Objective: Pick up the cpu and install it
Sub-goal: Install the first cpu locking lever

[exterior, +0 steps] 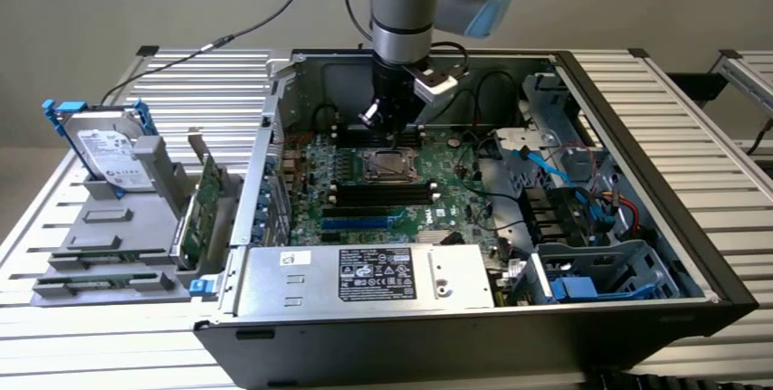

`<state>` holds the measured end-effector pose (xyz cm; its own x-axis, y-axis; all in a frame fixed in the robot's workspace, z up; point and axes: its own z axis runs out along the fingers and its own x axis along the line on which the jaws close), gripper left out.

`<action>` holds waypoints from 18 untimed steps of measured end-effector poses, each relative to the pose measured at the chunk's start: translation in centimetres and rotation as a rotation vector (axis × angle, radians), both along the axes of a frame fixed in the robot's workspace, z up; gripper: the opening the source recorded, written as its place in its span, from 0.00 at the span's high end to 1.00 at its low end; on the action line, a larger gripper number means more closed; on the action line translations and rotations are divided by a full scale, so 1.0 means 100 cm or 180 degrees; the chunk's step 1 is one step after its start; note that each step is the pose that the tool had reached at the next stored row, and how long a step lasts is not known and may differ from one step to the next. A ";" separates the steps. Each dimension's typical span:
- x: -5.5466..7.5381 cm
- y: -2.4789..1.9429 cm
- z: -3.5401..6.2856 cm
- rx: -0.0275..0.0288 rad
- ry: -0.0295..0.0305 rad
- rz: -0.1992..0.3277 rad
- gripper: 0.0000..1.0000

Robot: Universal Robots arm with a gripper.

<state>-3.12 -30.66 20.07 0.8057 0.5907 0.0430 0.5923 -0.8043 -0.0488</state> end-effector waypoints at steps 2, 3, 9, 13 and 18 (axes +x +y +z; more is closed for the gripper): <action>0.000 0.0000 0.0000 0.0000 0.0000 -0.0001 0.89; 0.000 0.0000 0.0000 0.0000 0.0000 -0.0001 0.89; 0.002 -0.0003 -0.0002 0.0001 0.0000 -0.0001 0.89; 0.003 -0.0013 -0.0004 0.0000 0.0000 -0.0001 0.89; 0.003 -0.0029 -0.0004 0.0001 0.0000 -0.0001 0.89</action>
<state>-2.79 -30.94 20.03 0.8059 0.5905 0.0431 0.5921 -0.8044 -0.0490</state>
